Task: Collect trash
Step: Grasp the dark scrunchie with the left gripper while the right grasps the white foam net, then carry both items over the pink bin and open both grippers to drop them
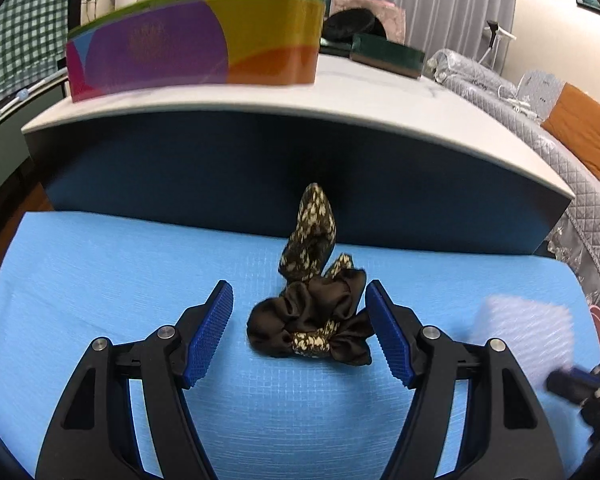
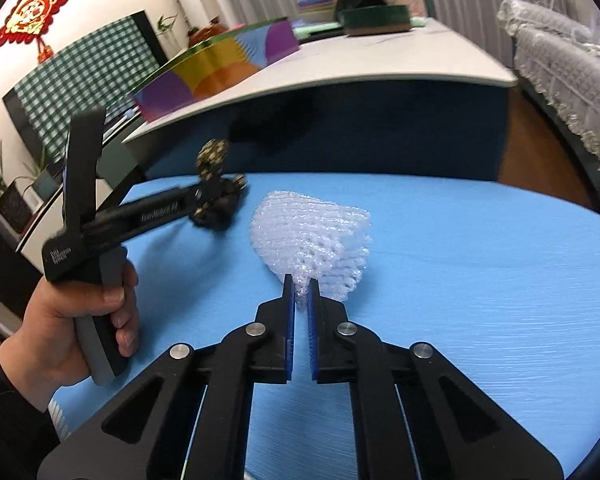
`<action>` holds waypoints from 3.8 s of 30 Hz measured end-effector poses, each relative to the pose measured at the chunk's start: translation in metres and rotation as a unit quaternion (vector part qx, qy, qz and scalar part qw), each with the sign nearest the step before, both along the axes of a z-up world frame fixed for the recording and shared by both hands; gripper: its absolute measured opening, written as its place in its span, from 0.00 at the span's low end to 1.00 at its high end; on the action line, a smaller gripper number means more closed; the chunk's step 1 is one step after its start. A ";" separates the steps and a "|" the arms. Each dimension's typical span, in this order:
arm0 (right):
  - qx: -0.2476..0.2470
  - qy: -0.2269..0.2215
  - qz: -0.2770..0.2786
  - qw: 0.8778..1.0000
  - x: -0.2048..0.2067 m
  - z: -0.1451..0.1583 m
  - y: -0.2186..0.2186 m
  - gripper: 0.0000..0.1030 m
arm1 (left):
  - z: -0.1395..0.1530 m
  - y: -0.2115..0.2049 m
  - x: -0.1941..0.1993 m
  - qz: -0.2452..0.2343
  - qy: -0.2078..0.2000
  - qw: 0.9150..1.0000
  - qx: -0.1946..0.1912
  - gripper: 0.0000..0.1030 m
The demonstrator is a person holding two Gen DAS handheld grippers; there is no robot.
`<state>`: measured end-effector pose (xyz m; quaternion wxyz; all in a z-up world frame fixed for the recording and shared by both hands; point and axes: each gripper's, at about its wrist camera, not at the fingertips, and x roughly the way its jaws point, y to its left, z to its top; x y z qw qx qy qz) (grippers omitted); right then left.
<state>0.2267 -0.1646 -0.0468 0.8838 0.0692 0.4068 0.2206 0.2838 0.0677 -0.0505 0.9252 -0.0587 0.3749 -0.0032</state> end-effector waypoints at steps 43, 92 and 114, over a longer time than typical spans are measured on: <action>-0.096 -0.153 -0.187 0.966 -0.125 0.144 -0.154 0.06 | 0.110 -0.093 -0.110 -0.116 -0.124 0.985 -0.011 0.18; -0.160 -0.125 -0.325 0.924 -0.137 0.099 -0.317 0.06 | 0.071 -0.331 -0.132 -0.279 -0.088 0.956 -0.019 0.18; -0.156 -0.094 -0.321 0.929 -0.131 0.081 -0.332 0.10 | 0.052 -0.398 -0.132 -0.338 -0.064 0.938 -0.028 0.22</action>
